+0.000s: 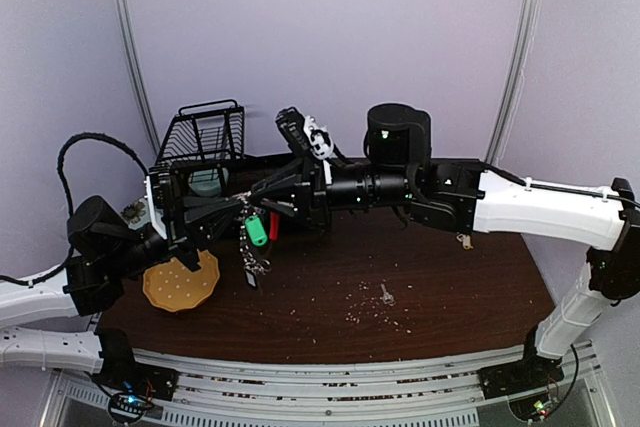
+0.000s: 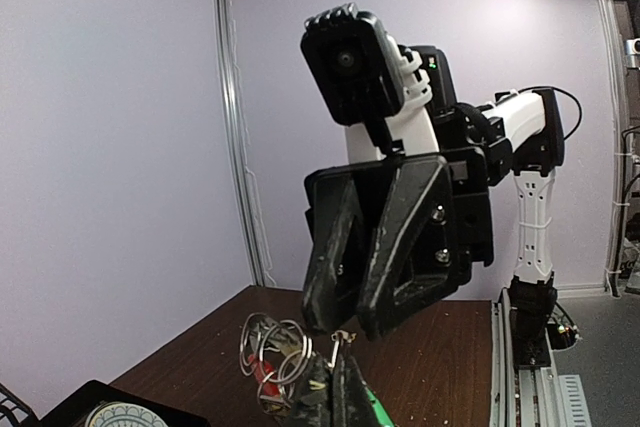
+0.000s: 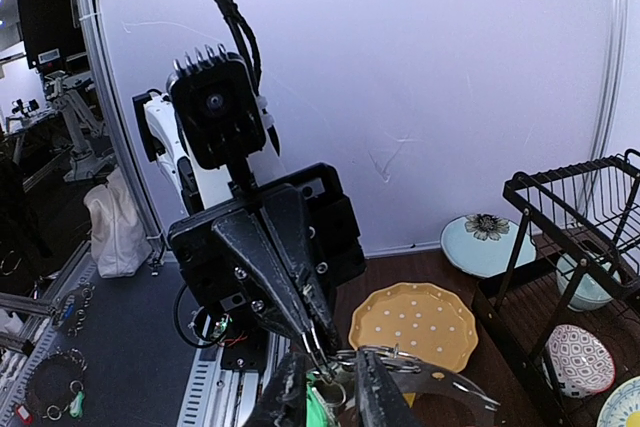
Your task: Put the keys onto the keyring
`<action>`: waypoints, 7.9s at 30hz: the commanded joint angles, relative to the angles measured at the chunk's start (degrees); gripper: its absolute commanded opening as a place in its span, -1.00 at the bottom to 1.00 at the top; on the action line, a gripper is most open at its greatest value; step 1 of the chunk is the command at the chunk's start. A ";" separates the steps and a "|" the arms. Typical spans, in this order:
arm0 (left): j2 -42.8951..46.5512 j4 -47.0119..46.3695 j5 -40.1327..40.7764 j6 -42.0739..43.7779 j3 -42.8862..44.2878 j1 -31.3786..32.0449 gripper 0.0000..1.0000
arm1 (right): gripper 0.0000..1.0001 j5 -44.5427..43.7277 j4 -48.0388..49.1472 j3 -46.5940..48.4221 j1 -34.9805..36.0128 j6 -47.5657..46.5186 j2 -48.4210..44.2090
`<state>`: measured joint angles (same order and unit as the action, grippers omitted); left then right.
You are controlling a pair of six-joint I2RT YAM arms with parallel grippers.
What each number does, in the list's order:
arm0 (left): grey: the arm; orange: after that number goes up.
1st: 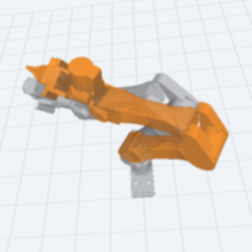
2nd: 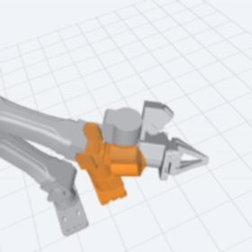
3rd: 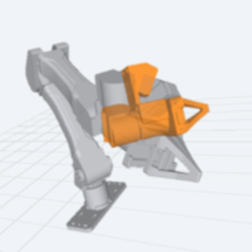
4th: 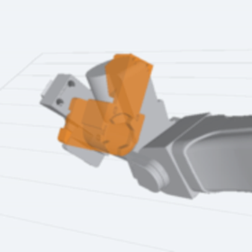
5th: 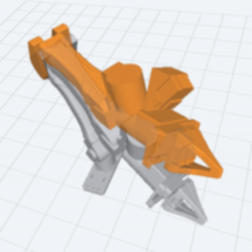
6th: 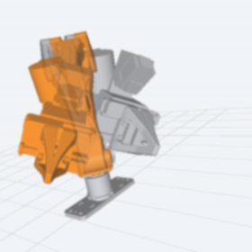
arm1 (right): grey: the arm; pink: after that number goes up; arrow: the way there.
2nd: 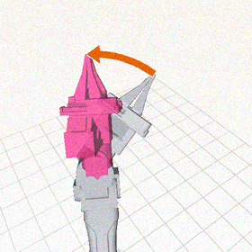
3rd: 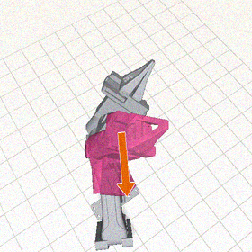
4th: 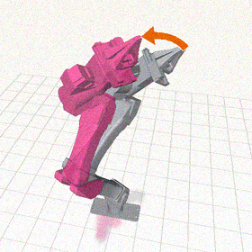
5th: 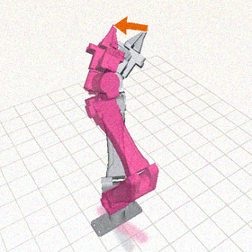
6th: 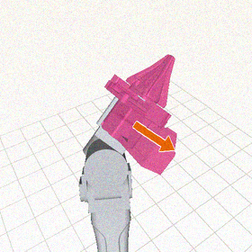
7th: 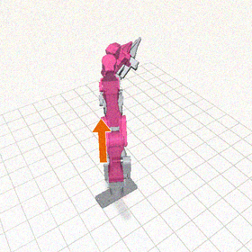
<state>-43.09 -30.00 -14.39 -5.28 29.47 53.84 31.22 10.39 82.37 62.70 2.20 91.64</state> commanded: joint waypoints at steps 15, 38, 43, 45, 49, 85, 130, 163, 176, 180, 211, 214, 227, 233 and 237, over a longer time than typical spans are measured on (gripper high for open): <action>0.12 -4.11 -0.04 0.30 1.01 0.30 -1.00 | -0.89 0.85 0.23 2.87 0.66 -0.64 3.47; -0.34 -4.27 -1.26 -0.43 1.14 0.37 -1.00 | -0.83 4.43 5.65 -0.14 1.13 -1.50 1.03; -0.23 -4.13 -1.44 -0.50 1.20 0.30 -1.00 | -0.92 4.73 5.90 0.34 1.17 -1.06 1.44; -0.39 -4.05 -1.43 -0.51 1.27 0.30 -1.00 | -1.00 5.17 6.32 0.34 1.17 -0.82 1.53; -0.81 -4.02 -1.21 -1.07 1.38 0.30 -1.00 | -1.00 4.36 5.50 0.17 1.21 -1.17 0.75; -8.81 19.89 -6.13 10.57 13.27 0.30 -0.93 | -1.00 -31.31 -50.40 25.65 9.16 -21.35 4.89; -8.56 17.78 -6.22 9.44 12.28 0.30 -1.00 | -0.96 -29.56 -43.61 21.09 8.62 -20.72 2.00; -3.58 8.08 -6.00 6.07 7.44 0.30 -1.00 | -0.40 -16.35 -3.38 -8.79 3.66 -3.65 -5.92; -3.41 6.86 -5.61 5.53 6.83 0.30 -1.00 | -0.57 -13.91 -2.11 -9.22 3.72 -4.34 -4.57; -3.57 5.97 -6.20 4.68 6.50 0.30 -1.00 | -0.70 -12.71 1.46 -10.50 3.74 -4.09 -4.74; -0.06 -12.62 -9.64 -4.94 -1.63 0.30 -1.00 | -1.00 -3.75 -22.70 2.62 6.25 -13.65 2.75; -0.98 -13.32 -11.50 -6.47 -1.29 0.30 -1.00 | -0.87 -8.21 -23.11 2.62 6.26 -12.84 2.45; -2.61 -10.24 -9.84 -6.97 0.19 0.21 -1.00 | -0.37 -9.13 -14.11 -5.51 6.12 -14.93 -12.78; -2.79 -8.77 -9.32 -5.83 0.82 0.21 -1.00 | -0.25 -9.35 -4.16 -6.67 6.06 -10.09 -11.63; -2.63 -8.76 -9.25 -5.71 0.72 0.23 -1.00 | -0.65 -7.70 -1.63 -5.03 6.06 -8.49 -8.82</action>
<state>-46.02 -35.90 -24.34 -11.57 27.86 54.15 22.22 3.27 77.21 68.55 -9.39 80.07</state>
